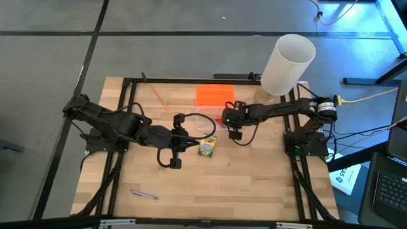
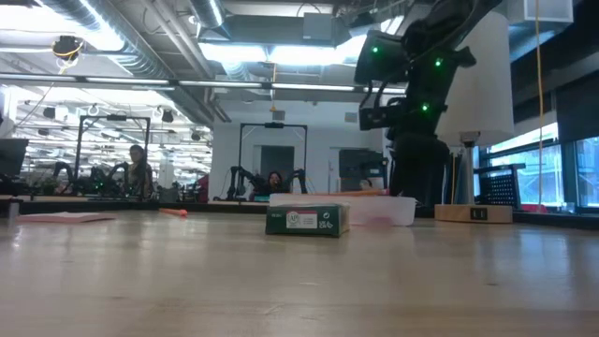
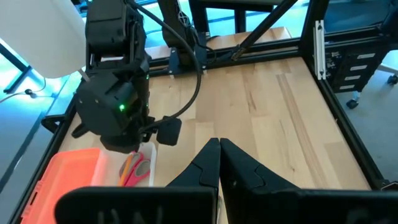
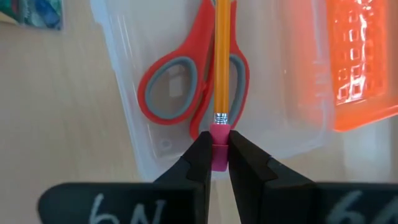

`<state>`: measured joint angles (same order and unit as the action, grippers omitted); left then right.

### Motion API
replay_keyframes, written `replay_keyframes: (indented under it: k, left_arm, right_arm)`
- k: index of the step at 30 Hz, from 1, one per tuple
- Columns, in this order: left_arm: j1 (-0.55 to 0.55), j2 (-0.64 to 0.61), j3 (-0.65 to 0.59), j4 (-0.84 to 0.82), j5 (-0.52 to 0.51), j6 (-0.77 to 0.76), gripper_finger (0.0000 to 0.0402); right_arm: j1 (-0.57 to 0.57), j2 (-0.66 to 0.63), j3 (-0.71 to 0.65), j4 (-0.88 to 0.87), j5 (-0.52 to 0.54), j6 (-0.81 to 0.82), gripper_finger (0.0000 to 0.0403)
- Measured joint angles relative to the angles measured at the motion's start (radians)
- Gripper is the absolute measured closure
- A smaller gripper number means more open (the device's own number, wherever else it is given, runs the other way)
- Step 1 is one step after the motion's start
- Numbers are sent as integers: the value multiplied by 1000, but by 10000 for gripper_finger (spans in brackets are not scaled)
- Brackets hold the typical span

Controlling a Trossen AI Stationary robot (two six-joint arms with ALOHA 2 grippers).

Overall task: Pack school essentials
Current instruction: Put the bottom orange pencil into the orange supply box

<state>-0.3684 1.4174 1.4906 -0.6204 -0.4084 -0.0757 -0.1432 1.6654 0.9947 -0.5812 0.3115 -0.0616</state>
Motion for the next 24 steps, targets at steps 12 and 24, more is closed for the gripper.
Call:
replay_keyframes:
  k: [12, 24]
  left_arm:
    - [0, 0, 0, 0, 0, 0, 401]
    - [0, 0, 0, 0, 1, 0, 401]
  right_arm:
    - [0, 31, 0, 5, -2, 8, 357]
    - [0, 31, 0, 17, -3, 27, 352]
